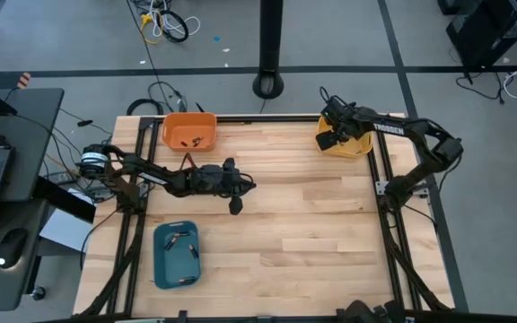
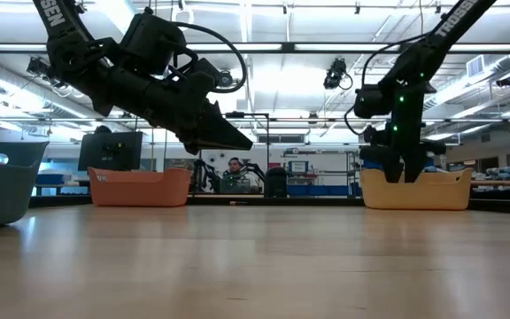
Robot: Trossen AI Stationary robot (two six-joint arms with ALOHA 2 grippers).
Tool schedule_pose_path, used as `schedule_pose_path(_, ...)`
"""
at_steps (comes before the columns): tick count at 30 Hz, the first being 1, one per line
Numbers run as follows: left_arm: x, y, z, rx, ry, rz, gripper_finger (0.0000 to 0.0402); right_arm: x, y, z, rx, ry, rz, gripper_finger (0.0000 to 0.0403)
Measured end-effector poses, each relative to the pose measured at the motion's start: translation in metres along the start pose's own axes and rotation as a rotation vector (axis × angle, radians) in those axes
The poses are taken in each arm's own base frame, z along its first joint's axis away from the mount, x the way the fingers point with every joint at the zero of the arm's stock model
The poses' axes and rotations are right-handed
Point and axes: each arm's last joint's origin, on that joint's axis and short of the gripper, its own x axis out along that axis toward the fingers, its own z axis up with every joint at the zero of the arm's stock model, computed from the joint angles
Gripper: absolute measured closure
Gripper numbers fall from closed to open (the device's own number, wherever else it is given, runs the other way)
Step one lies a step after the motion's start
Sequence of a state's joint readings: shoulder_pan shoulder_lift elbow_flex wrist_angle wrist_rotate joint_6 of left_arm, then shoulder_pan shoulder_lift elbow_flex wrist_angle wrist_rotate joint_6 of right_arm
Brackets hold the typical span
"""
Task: Sort batteries
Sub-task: Put the small gray battery into the yellow bin
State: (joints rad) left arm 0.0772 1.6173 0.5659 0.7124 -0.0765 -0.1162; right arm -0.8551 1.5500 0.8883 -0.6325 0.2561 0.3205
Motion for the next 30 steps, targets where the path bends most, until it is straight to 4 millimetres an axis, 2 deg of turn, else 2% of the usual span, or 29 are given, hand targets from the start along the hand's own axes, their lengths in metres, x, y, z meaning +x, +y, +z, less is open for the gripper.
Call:
schedule_pose_path(6, 0.0, 0.0, 0.0, 0.001, 0.0, 0.0, 0.0378, 0.01, -0.005, 0.002, 0.0, 0.037, 0.026, 0.0187)
schedule_pose_path(14, 0.0, 0.0, 0.0, 0.007, -0.001, 0.006, 0.0378, 0.006, -0.008, 0.003, -0.023, 0.016, 0.018, 0.0173)
schedule_pose_path(30, 0.0, 0.001, 0.0, -0.027, -0.001, 0.012, 0.0378, -0.03, -0.017, 0.003, -0.077, -0.113, 0.013, 0.0131)
